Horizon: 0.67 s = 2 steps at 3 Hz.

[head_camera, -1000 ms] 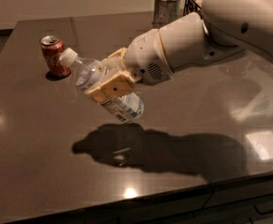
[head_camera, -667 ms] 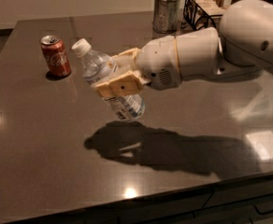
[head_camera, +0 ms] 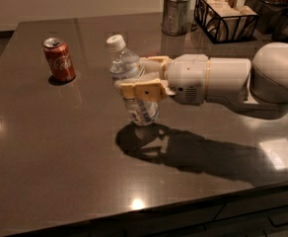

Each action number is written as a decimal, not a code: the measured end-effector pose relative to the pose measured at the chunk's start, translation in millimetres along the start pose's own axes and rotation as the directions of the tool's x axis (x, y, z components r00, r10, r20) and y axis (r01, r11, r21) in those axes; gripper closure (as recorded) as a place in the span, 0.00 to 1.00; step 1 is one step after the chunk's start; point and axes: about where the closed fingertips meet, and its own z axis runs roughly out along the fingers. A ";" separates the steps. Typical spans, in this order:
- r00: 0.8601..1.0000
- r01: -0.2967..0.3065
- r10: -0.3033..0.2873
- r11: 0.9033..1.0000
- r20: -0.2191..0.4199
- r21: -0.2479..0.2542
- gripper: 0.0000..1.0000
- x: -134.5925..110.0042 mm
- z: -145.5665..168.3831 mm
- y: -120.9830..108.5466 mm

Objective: Place blue plastic bottle upright

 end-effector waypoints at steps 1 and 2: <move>0.996 0.013 -0.017 0.998 0.088 0.054 1.00 4.7 -14.9 -16.4; 0.988 0.009 -0.025 0.995 0.151 0.102 1.00 10.3 -28.5 -31.9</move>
Offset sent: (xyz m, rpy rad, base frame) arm 0.0385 -0.0671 -0.0120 0.2175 -0.0999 -0.1632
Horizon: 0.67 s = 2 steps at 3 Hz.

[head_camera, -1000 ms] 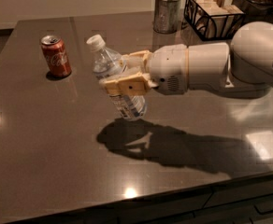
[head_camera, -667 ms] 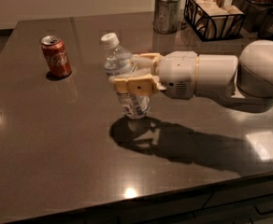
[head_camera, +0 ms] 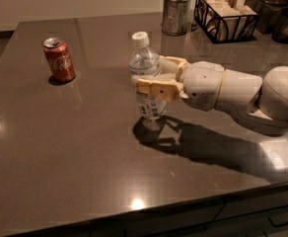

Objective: Place blue plastic bottle upright

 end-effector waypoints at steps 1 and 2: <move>0.999 -0.018 0.016 0.998 0.032 0.052 1.00 5.4 -12.0 -15.5; 0.998 -0.056 0.052 0.993 0.037 0.100 0.83 14.2 -22.1 -27.4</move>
Offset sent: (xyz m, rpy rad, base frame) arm 0.0289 -0.0541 -0.0267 0.0833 0.0865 -0.1680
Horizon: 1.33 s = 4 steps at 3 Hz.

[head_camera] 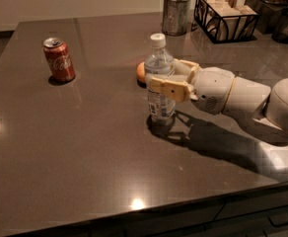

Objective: Place blue plastic bottle upright

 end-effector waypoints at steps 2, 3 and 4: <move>0.996 0.006 -0.004 1.000 0.090 -0.023 0.28 8.3 -7.4 -10.1; 0.996 0.007 -0.005 1.000 0.090 -0.027 0.05 8.1 -5.7 -8.8; 0.996 0.008 -0.005 1.000 0.090 -0.029 0.00 7.6 -4.5 -7.8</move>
Offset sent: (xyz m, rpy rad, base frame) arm 0.0072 -0.0194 -0.0142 0.1181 -0.0938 0.0540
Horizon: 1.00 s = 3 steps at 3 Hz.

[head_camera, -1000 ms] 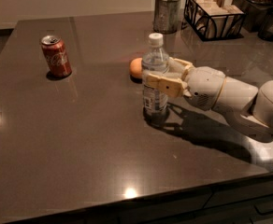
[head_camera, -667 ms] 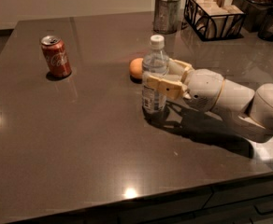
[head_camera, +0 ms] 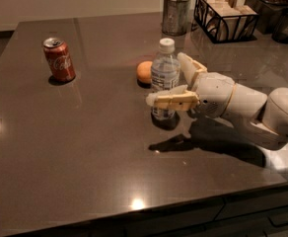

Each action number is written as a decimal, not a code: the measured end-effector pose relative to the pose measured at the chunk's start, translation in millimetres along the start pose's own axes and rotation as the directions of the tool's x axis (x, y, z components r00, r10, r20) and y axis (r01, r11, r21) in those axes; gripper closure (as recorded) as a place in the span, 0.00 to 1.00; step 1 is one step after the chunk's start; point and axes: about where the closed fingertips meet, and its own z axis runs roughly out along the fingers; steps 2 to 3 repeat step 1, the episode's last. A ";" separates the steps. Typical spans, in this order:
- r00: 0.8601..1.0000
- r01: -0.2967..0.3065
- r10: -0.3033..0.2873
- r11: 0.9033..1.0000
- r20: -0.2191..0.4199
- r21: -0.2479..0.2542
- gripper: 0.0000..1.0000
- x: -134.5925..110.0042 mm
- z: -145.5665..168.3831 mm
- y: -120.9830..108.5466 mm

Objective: Place blue plastic bottle upright

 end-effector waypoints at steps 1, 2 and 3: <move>1.000 0.000 0.000 1.000 0.000 0.000 0.00 0.0 0.1 0.1; 1.000 0.000 0.000 1.000 0.000 0.000 0.00 0.0 0.1 0.1; 1.000 0.000 0.000 1.000 0.000 0.000 0.00 0.0 0.1 0.1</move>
Offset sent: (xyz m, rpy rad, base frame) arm 0.0000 0.0000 0.0000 0.0000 0.0000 0.0000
